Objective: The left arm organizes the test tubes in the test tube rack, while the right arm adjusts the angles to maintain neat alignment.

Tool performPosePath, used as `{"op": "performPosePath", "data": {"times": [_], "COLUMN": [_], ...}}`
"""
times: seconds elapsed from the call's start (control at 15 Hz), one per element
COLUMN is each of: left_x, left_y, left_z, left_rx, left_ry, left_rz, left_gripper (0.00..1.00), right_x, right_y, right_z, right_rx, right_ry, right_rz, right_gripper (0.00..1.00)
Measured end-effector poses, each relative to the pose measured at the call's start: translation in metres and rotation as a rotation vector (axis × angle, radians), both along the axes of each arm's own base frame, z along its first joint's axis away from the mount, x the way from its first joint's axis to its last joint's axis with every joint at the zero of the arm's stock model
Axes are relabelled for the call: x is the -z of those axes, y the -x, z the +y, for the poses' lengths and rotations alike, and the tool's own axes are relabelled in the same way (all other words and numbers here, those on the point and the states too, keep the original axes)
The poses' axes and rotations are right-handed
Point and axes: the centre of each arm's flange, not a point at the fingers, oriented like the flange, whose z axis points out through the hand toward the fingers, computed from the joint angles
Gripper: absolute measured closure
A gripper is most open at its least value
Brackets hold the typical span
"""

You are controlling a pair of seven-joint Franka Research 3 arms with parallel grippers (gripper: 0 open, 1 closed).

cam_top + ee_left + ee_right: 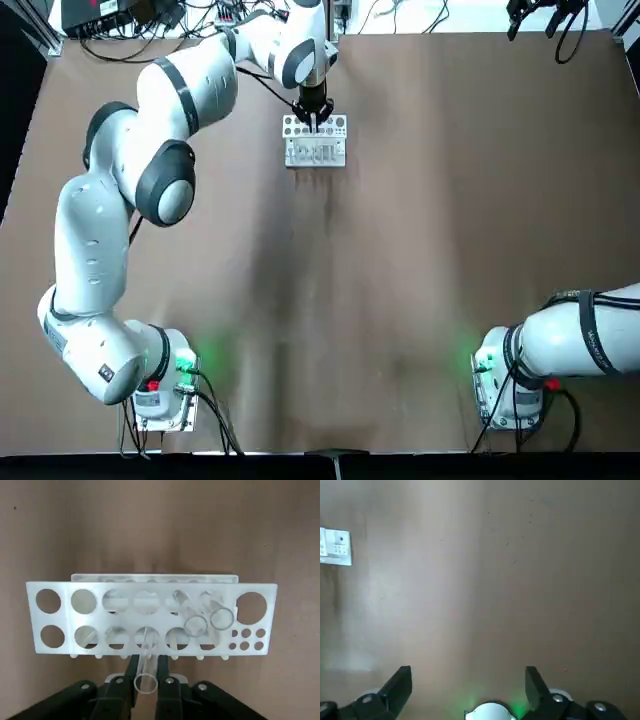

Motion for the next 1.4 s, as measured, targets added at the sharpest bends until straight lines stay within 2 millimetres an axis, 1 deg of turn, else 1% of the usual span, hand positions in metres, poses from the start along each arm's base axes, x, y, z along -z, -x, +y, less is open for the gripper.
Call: {"op": "performPosePath", "data": {"times": [0.4, 0.8, 1.4], "left_x": [-0.009, -0.012, -0.033], "left_y": [0.000, 0.002, 0.003], "left_z": [0.000, 0.002, 0.003], "left_rx": [0.000, 0.001, 0.000], "left_ry": [0.004, -0.007, -0.002], "left_rz": [-0.006, 0.007, -0.002], "left_gripper": [0.81, 0.81, 0.81], "right_x": [0.000, 0.000, 0.000], "right_y": [0.000, 0.000, 0.000], "right_z": [0.000, 0.000, 0.000], "right_rx": [0.000, 0.000, 0.000], "right_ry": [0.000, 0.000, 0.000], "right_rz": [0.000, 0.000, 0.000], "right_gripper": [0.00, 0.00, 0.00]}}
